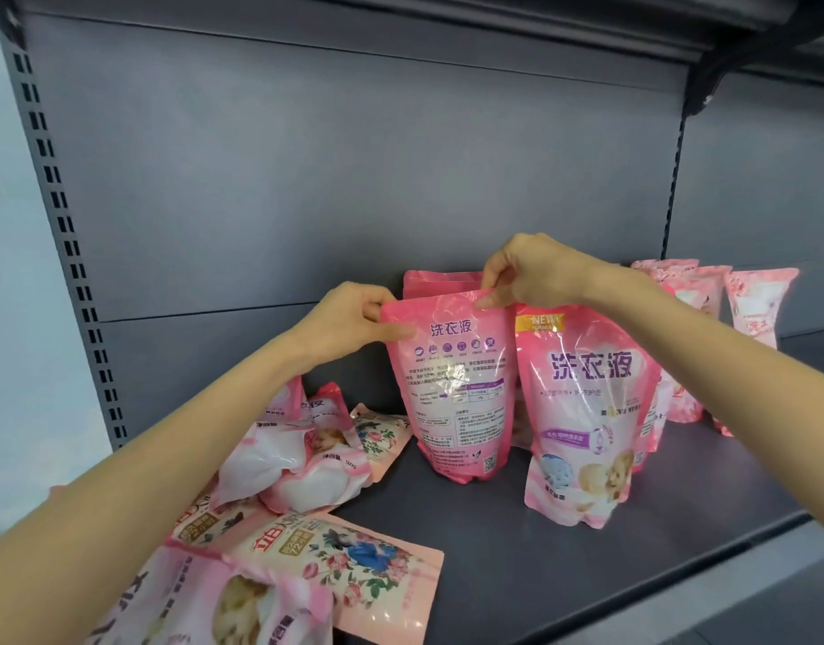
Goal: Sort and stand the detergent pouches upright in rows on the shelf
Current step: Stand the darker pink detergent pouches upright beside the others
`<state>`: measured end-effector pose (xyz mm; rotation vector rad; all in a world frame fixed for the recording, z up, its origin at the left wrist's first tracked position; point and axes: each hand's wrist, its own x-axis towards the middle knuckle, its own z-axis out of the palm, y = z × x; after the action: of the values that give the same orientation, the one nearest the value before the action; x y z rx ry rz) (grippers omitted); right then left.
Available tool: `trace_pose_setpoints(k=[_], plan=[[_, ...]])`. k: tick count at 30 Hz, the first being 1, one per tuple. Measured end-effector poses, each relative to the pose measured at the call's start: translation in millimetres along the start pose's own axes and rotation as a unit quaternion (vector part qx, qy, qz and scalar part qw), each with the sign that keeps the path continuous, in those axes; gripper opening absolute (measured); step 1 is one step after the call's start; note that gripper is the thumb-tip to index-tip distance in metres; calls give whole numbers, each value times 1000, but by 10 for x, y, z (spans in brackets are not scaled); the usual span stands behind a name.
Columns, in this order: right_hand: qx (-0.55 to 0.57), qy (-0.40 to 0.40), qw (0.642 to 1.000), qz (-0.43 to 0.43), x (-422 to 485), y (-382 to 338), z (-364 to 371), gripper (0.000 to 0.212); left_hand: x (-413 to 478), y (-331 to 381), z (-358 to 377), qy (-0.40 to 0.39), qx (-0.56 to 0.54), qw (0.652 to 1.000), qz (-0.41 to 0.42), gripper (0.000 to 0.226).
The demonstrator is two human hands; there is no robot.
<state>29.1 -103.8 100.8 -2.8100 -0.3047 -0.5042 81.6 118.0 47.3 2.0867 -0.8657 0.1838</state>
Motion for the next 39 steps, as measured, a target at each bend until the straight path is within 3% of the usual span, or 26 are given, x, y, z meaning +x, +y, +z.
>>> trace_pose_setpoints(k=[6,12,19,23,27,30,34,39], plan=[[32,17,999,5,3,128,-110,7,102,147,19,83,-20,996,12,21],[13,-4,1000,27,32,223,-56,10,183,89,239,95,-13,995,22,19],[2,15,999,46,3,268,-70,15,223,44,307,85,-59,994,19,10],[40,-21,998,37,-40,240,-102,10,198,30,287,40,-93,995,18,8],[45,-37,997,43,-60,199,-102,3,145,11,245,13,-91,996,17,17],[51,-30,997,44,-56,194,-102,10,98,14,217,5,-84,996,14,25],[61,-4,997,42,-99,149,-126,8,22,27,192,-11,-52,998,17,31],[-44,78,996,-2,-231,-48,24,39,-90,-50,154,-12,103,995,10,52]])
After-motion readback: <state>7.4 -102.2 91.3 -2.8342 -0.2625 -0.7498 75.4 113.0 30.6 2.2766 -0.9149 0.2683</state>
